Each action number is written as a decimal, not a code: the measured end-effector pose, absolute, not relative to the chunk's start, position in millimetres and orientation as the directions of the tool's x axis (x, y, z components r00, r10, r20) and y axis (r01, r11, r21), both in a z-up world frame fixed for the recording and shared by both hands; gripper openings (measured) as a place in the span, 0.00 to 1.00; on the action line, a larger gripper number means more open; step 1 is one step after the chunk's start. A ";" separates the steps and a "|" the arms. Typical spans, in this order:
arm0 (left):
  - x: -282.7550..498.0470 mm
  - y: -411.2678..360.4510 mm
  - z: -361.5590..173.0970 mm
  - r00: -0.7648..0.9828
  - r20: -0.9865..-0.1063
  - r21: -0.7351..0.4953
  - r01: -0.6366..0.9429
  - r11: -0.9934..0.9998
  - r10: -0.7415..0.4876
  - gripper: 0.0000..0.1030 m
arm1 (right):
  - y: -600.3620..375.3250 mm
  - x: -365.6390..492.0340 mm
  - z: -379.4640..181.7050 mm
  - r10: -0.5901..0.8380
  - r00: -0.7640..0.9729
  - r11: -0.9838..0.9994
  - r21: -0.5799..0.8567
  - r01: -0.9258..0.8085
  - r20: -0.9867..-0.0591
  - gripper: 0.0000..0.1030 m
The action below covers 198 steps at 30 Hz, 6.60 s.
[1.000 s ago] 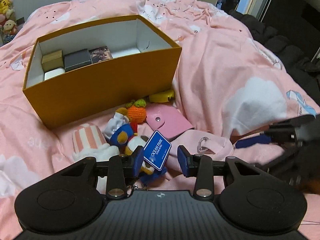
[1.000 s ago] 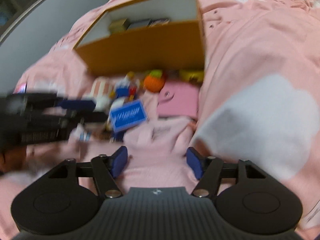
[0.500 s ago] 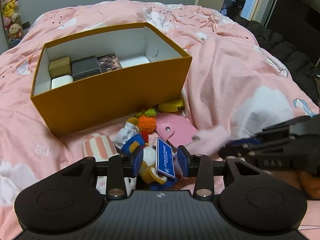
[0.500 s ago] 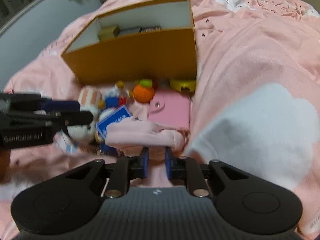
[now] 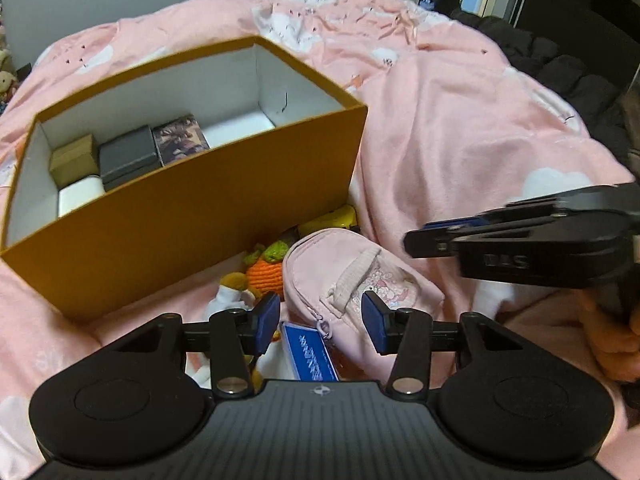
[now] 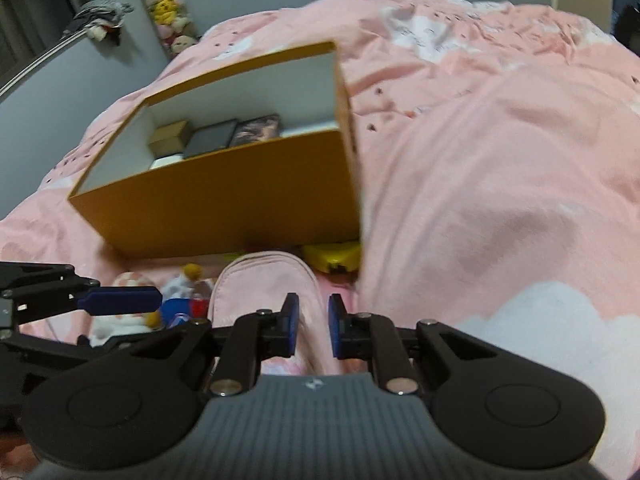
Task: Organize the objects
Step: 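Withdraw both grippers from the orange box toward the item pile, then grasp the pink backpack strap with the right gripper and lift it, then grasp the pink wallet with the left gripper while the right holds the backpack, then lower the pink wallet and pink backpack into the orange box and open both grippers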
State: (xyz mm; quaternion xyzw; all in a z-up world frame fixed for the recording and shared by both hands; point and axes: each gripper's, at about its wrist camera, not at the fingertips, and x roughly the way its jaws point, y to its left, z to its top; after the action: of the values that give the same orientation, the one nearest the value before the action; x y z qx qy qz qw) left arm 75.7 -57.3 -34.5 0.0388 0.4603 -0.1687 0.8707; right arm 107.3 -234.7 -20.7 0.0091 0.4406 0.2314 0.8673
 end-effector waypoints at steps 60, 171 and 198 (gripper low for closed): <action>98.2 -40.8 -27.3 0.514 -0.807 -0.238 0.166 0.957 -0.290 0.55 | -309.9 112.4 -3.5 0.414 0.633 0.910 0.278 -0.308 -0.654 0.16; 261.6 99.5 -10.0 0.654 -0.685 -0.509 -0.113 0.854 -0.322 0.34 | -111.6 293.7 43.8 0.337 0.624 0.883 0.007 -0.468 -0.705 0.16; 323.8 37.9 -49.0 0.566 -0.743 -0.535 -0.180 0.825 -0.358 0.33 | -159.7 289.1 68.3 0.338 0.696 0.911 0.033 -0.412 -0.634 0.16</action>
State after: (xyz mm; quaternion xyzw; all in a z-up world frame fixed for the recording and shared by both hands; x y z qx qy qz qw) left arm 323.8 37.9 -49.0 -0.2906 0.4627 -0.0531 0.8359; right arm 289.1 -159.7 68.3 -0.0557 0.3326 0.2039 0.9191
